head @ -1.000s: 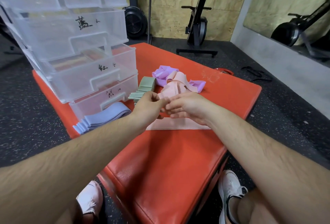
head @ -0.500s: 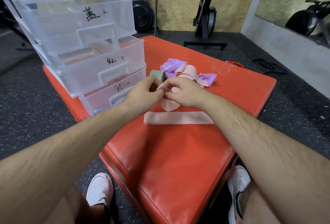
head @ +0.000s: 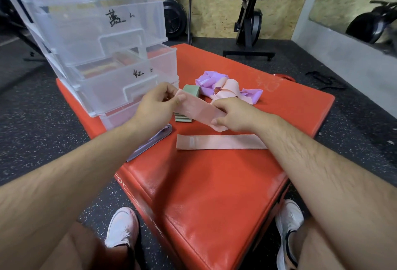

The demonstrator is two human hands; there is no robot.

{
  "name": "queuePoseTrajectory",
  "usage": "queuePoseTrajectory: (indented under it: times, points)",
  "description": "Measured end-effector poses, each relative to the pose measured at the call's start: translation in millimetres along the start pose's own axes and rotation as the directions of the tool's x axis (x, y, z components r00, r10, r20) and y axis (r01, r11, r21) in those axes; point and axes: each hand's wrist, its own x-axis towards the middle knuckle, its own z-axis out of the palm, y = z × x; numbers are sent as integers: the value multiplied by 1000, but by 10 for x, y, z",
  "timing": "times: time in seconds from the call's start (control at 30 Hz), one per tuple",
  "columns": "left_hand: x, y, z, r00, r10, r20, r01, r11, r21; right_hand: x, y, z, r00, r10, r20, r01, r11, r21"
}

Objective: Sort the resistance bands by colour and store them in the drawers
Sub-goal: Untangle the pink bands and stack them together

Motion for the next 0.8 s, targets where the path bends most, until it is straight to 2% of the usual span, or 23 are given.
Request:
queuePoseTrajectory:
  times: [0.2, 0.33, 0.4, 0.5, 0.6, 0.7, 0.8]
  points:
    - [-7, 5, -30, 997, -72, 1, 72, 993, -97, -133, 394, -178, 990, 138, -10, -137, 973, -186]
    - [8, -30, -9, 993, -118, -21, 114, 984, -134, -300, 645, -335, 973, 228, -23, -222, 916, -335]
    - [43, -70, -39, 988, -148, -37, 142, 980, -141, -388, 821, -418, 955, 292, -40, -293, 922, -253]
    - [72, -177, -71, 979, -198, -46, 191, 975, -116, -574, 1024, -564, 937, 347, -44, -348, 937, -36]
    - [26, -282, -19, 967, -254, 32, 256, 964, -72, -768, 1170, -633, 918, 394, -41, -380, 905, 189]
    - [-41, -365, 96, 955, -291, 55, 289, 957, 40, -906, 1259, -584, 886, 462, 38, -435, 800, 413]
    - [-105, -429, 207, 967, -249, 55, 222, 929, 295, -979, 1257, -519, 864, 496, 87, -484, 770, 416]
